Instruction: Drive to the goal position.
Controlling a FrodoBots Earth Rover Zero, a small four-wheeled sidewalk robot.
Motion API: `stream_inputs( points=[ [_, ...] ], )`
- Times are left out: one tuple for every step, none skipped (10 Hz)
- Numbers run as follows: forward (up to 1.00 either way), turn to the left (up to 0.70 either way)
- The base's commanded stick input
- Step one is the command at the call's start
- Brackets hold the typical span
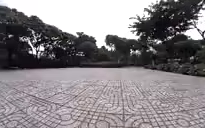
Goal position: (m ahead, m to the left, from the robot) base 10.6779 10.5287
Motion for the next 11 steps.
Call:
stream_inputs(
  points=[
    [1.0,0.0],
    [1.0,0.0],
    [1.0,0.0],
    [1.0,0.0],
    [1.0,0.0],
    [1.0,0.0],
    [1.0,0.0],
    [1.0,0.02],
    [1.0,0.27],
    [1.0,0.27],
    [1.0,0.27]
  ],
)
